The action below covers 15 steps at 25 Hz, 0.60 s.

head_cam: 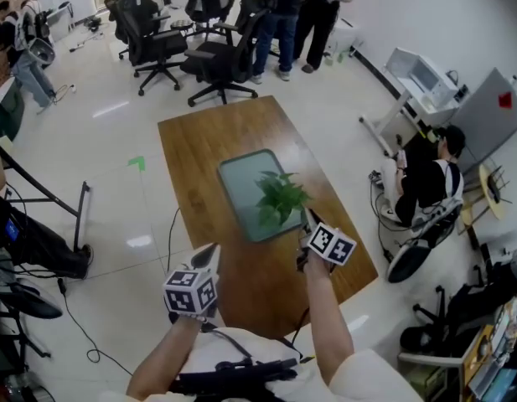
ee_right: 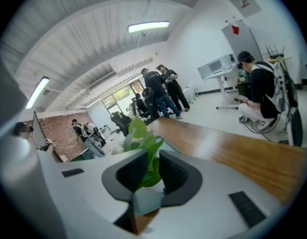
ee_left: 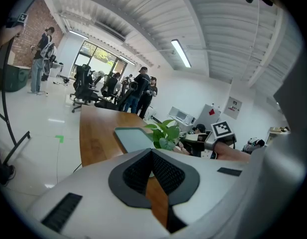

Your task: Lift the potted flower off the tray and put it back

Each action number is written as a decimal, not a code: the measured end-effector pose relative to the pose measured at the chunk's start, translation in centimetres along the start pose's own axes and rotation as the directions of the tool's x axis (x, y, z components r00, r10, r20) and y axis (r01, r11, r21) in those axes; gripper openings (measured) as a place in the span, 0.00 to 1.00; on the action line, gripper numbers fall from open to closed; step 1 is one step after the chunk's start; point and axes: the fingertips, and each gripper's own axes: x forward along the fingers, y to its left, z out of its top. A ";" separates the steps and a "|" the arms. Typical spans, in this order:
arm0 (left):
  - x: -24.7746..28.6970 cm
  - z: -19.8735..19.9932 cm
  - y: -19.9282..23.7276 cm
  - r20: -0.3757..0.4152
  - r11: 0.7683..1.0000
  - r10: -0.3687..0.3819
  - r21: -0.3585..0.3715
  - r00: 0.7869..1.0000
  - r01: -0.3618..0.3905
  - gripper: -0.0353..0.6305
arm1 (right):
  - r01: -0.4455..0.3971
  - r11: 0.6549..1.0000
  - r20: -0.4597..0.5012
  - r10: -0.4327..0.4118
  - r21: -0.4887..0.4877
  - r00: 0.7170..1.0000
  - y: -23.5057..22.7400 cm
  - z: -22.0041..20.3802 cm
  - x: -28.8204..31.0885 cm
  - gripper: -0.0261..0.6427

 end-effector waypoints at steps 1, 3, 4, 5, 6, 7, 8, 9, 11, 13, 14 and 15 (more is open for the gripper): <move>0.0 0.1 0.0 0.003 1.000 0.001 0.002 1.000 -0.001 0.05 | -0.026 0.999 -0.001 0.026 -0.026 1.000 1.1 -0.1 -1.1 0.12; 0.0 0.4 0.1 0.010 1.000 0.001 0.008 1.000 -0.001 0.05 | -0.084 0.994 -0.010 0.084 -0.066 0.996 3.5 -0.5 -2.7 0.04; 0.1 0.6 0.2 0.013 1.000 0.001 0.010 1.000 -0.001 0.05 | -0.115 0.990 -0.021 0.114 -0.079 0.993 4.8 -0.9 -3.3 0.04; 0.2 0.7 0.1 0.015 1.000 -0.002 0.012 1.000 0.002 0.05 | -0.143 0.986 -0.039 0.140 -0.087 0.989 5.9 -1.5 -3.9 0.04; 0.3 0.7 0.0 0.017 1.000 -0.005 0.013 1.000 0.005 0.05 | -0.167 0.981 -0.061 0.162 -0.094 0.985 7.0 -2.2 -4.4 0.04; 0.4 0.8 -0.2 0.020 1.000 -0.009 0.015 1.000 0.009 0.05 | -0.188 0.977 -0.085 0.180 -0.102 0.980 7.9 -3.0 -4.9 0.04; 0.4 0.8 -0.4 0.022 1.000 -0.012 0.017 1.000 0.012 0.05 | -0.209 0.971 -0.108 0.197 -0.116 0.975 8.8 -3.9 -5.3 0.04; 0.3 0.9 -0.6 0.023 1.000 -0.014 0.021 1.000 0.014 0.05 | -0.228 0.964 -0.127 0.212 -0.136 0.969 9.8 -4.7 -5.6 0.04; 0.1 0.9 -0.7 0.022 0.999 -0.017 0.028 1.000 0.016 0.05 | -0.260 0.948 -0.149 0.235 -0.180 0.960 11.7 -6.1 -6.0 0.04; 0.0 0.7 -1.0 0.019 0.999 -0.020 0.034 1.000 0.020 0.05 | -0.279 0.938 -0.156 0.250 -0.207 0.956 13.2 -7.2 -6.2 0.04; -0.1 0.6 -1.1 0.016 0.999 -0.023 0.038 1.000 0.022 0.05 | -0.283 0.935 -0.156 0.253 -0.212 0.955 13.7 -7.6 -6.2 0.04; -0.1 0.4 -1.3 0.013 0.999 -0.025 0.042 1.000 0.024 0.05 | -0.285 0.935 -0.154 0.256 -0.211 0.954 14.0 -8.0 -6.2 0.04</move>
